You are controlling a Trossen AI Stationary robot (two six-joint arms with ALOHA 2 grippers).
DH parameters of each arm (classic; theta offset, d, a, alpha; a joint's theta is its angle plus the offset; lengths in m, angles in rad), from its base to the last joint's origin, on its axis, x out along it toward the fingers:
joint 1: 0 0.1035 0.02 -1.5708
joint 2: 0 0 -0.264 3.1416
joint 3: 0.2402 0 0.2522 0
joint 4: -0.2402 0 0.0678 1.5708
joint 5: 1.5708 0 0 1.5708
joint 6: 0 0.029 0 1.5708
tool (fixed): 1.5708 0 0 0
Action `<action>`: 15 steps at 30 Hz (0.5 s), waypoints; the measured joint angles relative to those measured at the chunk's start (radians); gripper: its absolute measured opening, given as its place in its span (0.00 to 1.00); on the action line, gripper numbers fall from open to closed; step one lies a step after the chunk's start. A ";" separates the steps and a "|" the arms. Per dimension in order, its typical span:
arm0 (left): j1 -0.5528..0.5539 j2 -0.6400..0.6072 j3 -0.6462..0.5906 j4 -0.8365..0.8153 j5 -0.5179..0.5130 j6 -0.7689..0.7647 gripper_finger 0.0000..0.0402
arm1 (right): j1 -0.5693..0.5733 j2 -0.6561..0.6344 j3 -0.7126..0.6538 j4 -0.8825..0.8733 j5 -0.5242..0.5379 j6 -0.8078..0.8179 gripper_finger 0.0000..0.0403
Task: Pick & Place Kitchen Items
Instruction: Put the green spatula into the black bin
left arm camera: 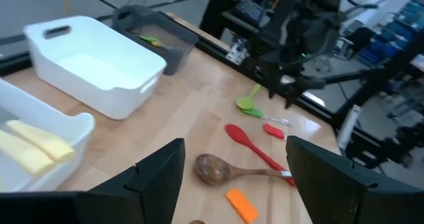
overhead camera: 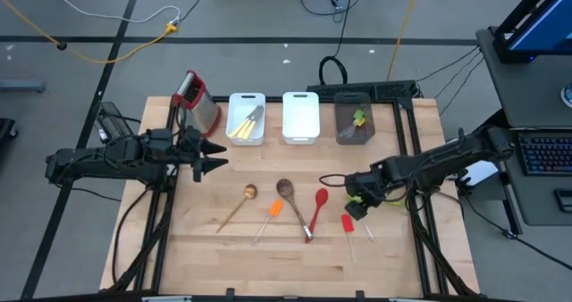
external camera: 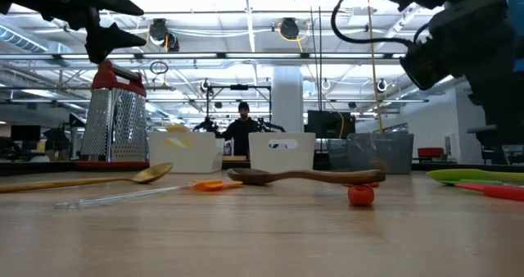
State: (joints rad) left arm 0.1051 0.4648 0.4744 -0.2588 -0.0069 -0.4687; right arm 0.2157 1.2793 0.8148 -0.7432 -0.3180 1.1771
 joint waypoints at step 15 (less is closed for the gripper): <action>0.000 0.000 0.000 0.000 -0.100 0.048 0.67 | 0.000 0.000 -0.044 0.085 0.069 0.191 0.69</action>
State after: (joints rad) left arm 0.1051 0.4644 0.4744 -0.2590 -0.1067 -0.4208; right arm 0.2161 1.2793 0.7712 -0.6579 -0.2493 1.3678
